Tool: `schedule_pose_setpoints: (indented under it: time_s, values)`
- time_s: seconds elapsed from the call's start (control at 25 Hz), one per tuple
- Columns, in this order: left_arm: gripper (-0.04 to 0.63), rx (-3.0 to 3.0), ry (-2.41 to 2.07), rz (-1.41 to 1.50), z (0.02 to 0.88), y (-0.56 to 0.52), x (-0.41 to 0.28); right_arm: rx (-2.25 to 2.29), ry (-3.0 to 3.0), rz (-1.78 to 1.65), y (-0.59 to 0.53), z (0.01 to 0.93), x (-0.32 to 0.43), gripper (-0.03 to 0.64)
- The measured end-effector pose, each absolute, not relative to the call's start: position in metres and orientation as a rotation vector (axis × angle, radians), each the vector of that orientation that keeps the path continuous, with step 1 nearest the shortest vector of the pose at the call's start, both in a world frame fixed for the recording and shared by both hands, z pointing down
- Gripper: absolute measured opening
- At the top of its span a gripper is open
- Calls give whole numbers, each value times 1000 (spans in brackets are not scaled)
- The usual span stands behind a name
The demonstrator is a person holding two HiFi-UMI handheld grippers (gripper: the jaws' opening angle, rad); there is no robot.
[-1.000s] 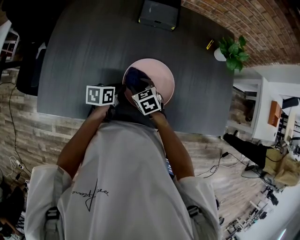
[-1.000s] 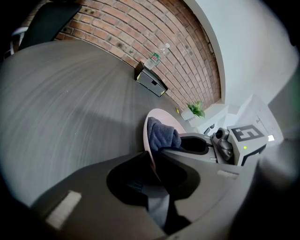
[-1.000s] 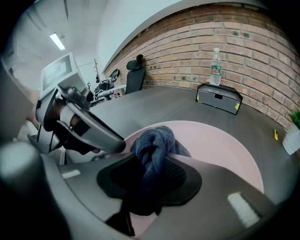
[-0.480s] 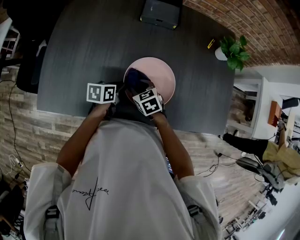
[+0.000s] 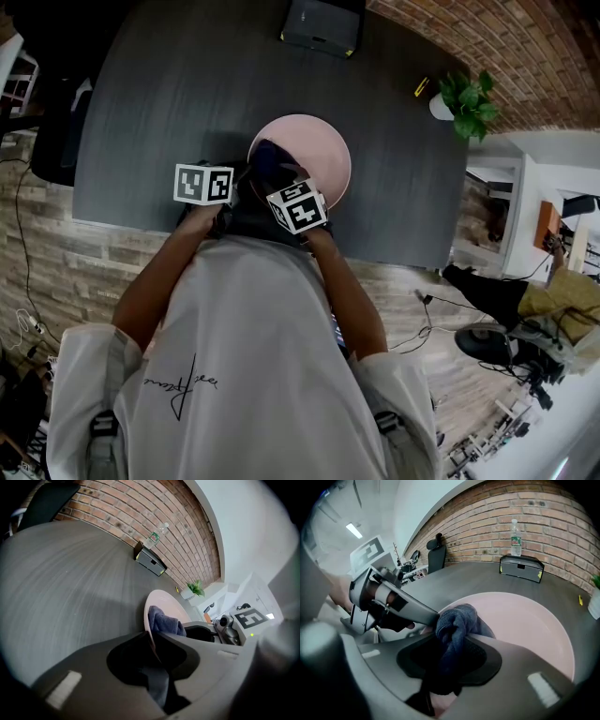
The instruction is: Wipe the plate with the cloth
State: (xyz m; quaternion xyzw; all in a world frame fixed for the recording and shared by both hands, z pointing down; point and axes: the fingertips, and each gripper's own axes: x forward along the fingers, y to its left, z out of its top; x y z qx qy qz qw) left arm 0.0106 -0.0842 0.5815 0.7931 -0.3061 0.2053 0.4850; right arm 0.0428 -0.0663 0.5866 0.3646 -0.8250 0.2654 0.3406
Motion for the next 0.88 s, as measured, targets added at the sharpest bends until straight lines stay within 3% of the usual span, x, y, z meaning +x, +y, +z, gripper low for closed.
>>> schedule_pose_setpoints:
  time_s: [0.88]
  values:
    - [54,1911,-740,482,582,-86,12,825,-2147,750,-38,587,46,135]
